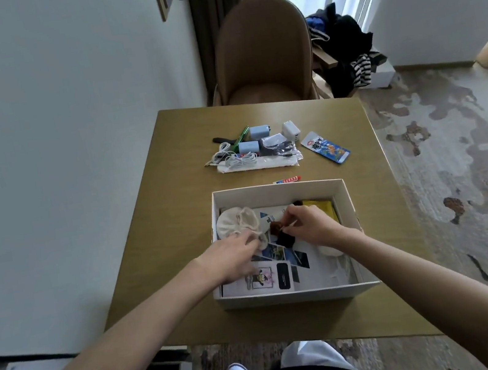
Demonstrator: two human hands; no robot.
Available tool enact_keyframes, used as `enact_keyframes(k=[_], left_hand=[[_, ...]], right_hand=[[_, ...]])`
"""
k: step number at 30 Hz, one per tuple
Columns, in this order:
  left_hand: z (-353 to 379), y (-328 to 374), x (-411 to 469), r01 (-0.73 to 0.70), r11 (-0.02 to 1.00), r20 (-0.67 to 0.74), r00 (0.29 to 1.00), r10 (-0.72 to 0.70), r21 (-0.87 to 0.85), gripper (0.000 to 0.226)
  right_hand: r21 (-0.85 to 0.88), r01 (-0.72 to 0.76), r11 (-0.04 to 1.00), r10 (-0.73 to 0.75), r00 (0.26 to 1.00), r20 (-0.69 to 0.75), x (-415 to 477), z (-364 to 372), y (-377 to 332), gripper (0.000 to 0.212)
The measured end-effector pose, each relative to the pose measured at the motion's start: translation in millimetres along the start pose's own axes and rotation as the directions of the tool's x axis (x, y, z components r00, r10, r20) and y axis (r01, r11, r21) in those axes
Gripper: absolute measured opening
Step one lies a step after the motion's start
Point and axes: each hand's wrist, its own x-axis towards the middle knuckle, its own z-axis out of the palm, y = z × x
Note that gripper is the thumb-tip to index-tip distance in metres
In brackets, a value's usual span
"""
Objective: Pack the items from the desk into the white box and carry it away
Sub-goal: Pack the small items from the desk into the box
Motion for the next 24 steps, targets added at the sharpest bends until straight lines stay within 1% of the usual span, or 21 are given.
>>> enact_keyframes(k=[2, 3, 5, 7, 9, 11, 13, 16, 19, 22, 24], left_hand=[[-8.0, -3.1, 1.2, 0.011, 1.0, -0.068, 0.998, -0.012, -0.012, 0.054], [-12.0, -5.2, 2.6, 0.017, 1.0, -0.072, 0.997, -0.016, 0.012, 0.052], [-18.0, -8.7, 6.1, 0.03, 0.997, -0.03, 0.999, -0.028, 0.066, 0.05], [-21.2, -9.9, 10.2, 0.038, 0.994, 0.009, 0.999, -0.039, 0.102, 0.05], [-22.8, -9.5, 14.8, 0.033, 0.994, -0.004, 0.999, -0.033, 0.105, 0.043], [-27.0, -10.0, 19.4, 0.034, 0.999, -0.067, 0.997, -0.033, 0.011, 0.033], [-34.2, -12.2, 24.7, 0.057, 0.991, -0.157, 0.985, -0.076, -0.125, 0.028], [-46.3, -15.1, 37.3, 0.083, 0.96, -0.284, 0.945, -0.161, -0.268, 0.022], [-59.1, -13.3, 57.5, 0.074, 0.912, -0.387, 0.89, -0.243, -0.404, 0.018], [-71.7, -13.6, 84.1, 0.064, 0.888, -0.485, 0.818, -0.308, -0.455, 0.015], [-78.0, -17.2, 101.5, 0.098, 0.881, -0.487, 0.802, -0.345, -0.462, 0.015]], right_hand=[[-0.077, -0.002, 0.997, -0.001, 0.999, -0.036, 0.6, -2.6, 0.8, 0.011], [-0.123, 0.003, 0.992, -0.01, 0.998, -0.054, 0.3, -4.7, 0.7, 0.012], [-0.197, 0.02, 0.98, -0.034, 0.997, -0.067, -1.5, -9.2, -0.1, 0.013], [-0.208, 0.03, 0.978, -0.048, 0.995, -0.084, -3.6, -15.0, -0.4, 0.013], [-0.156, 0.03, 0.987, -0.05, 0.991, -0.122, -4.6, -23.1, -0.5, 0.013], [-0.106, 0.047, 0.993, -0.064, 0.984, -0.165, -3.7, -31.9, -0.7, 0.012], [-0.06, 0.063, 0.996, -0.075, 0.974, -0.214, -0.7, -40.4, -0.5, 0.01], [-0.009, 0.109, 0.994, -0.107, 0.953, -0.283, 7.3, -53.7, 2.2, 0.012], [0.004, 0.128, 0.992, -0.119, 0.933, -0.34, 22.0, -71.7, 9.9, 0.015], [-0.027, 0.104, 0.994, -0.106, 0.928, -0.356, 46.7, -88.4, 21.0, 0.014], [-0.049, 0.066, 0.997, -0.078, 0.952, -0.295, 67.9, -95.1, 27.4, 0.017]])
